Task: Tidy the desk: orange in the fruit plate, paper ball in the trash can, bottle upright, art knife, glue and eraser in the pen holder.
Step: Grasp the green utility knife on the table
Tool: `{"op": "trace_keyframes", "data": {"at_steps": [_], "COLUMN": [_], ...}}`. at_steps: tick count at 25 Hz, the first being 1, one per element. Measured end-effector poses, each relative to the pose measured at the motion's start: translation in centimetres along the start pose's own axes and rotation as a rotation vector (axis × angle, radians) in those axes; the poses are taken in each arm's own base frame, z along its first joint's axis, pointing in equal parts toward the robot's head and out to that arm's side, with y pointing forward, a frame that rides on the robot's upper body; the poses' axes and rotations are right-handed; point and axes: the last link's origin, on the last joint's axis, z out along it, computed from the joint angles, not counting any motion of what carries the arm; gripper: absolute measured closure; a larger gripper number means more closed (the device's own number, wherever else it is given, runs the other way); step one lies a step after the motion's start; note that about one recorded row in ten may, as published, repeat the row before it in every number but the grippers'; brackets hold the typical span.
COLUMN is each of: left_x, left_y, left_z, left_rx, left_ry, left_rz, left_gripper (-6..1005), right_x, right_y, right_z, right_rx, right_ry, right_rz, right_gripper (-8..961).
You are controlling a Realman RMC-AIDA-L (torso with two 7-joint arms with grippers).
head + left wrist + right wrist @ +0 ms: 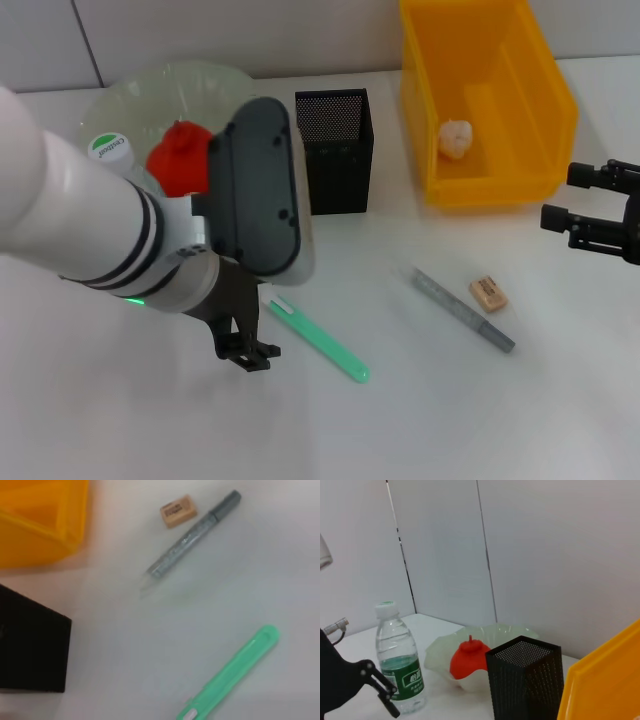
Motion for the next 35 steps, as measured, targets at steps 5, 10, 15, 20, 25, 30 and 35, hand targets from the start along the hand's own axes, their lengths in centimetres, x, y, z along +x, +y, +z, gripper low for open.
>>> {"op": "trace_keyframes", "data": {"at_steps": [5, 10, 15, 20, 25, 30, 35], "left_x": [0.4, 0.5, 1.1, 1.2, 1.5, 1.8, 2.2], "left_y": [-0.4, -0.6, -0.8, -1.1, -1.4, -1.5, -1.4], "left_z": [-0.2, -0.3, -0.6, -0.4, -0.4, -0.4, 0.4], "left_rx": [0.017, 0.022, 0.033, 0.061, 0.076, 0.073, 0.006], "left_ry": [-0.016, -0.017, -0.014, -0.059, -0.086, -0.092, -0.112], "left_rz": [0.056, 0.098, 0.200, 0.259, 0.319, 0.388, 0.449], "left_gripper": [192, 193, 194, 195, 196, 197, 198], "right_x": [0.3, 0.4, 0.6, 0.6, 0.6, 0.5, 0.5], "right_y": [0.2, 0.3, 0.4, 0.4, 0.5, 0.6, 0.7], "right_z": [0.1, 0.0, -0.1, -0.1, -0.2, -0.2, -0.2], "right_rx": [-0.006, -0.013, -0.012, -0.014, -0.023, -0.024, -0.030], "right_ry": [-0.002, -0.007, -0.006, -0.006, -0.010, -0.012, -0.014], "right_rz": [0.014, 0.025, 0.029, 0.030, 0.036, 0.038, 0.041], "right_gripper": [214, 214, 214, 214, 214, 214, 214]}}
